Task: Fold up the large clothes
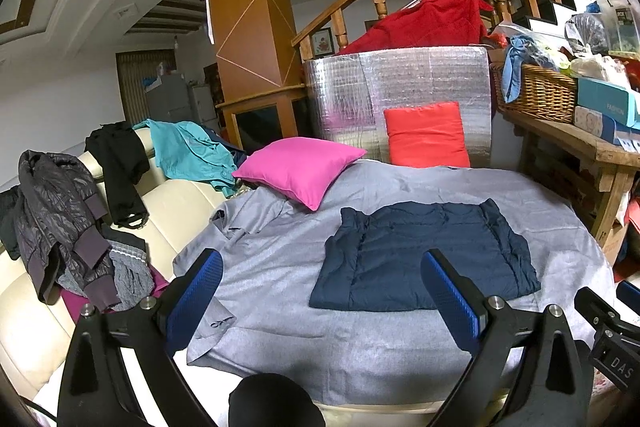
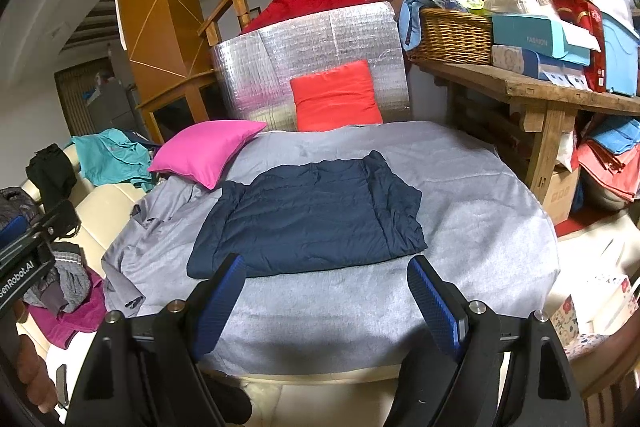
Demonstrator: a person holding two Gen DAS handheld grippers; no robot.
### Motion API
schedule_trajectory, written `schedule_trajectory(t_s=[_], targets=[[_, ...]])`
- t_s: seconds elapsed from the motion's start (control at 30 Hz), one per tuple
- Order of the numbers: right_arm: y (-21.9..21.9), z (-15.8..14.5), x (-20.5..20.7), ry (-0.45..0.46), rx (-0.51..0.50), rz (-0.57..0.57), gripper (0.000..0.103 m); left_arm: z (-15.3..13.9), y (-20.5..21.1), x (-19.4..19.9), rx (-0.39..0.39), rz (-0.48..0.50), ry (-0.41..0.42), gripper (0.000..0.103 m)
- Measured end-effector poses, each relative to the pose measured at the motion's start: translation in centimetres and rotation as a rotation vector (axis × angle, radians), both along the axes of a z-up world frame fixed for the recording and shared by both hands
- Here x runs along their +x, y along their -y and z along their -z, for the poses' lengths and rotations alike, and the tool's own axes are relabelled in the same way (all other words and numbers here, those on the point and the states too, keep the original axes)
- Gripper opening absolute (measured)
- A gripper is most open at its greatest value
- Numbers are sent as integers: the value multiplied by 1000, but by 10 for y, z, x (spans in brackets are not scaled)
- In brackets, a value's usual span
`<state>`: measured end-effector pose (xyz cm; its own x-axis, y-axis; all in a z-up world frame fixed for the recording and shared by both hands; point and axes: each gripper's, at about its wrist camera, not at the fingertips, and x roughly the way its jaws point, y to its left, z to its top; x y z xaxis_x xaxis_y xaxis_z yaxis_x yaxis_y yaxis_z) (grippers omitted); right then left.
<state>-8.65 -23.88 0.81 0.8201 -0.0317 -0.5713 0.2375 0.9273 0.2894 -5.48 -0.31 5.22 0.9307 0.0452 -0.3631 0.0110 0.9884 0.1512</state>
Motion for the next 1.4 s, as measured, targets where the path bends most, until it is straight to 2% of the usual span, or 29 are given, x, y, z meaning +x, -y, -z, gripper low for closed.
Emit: schedule_trajectory(t_s=[1.4], targets=[[-9,-3,2,5,-2,2,86,-1,-3,1,-16,-20,5,99]])
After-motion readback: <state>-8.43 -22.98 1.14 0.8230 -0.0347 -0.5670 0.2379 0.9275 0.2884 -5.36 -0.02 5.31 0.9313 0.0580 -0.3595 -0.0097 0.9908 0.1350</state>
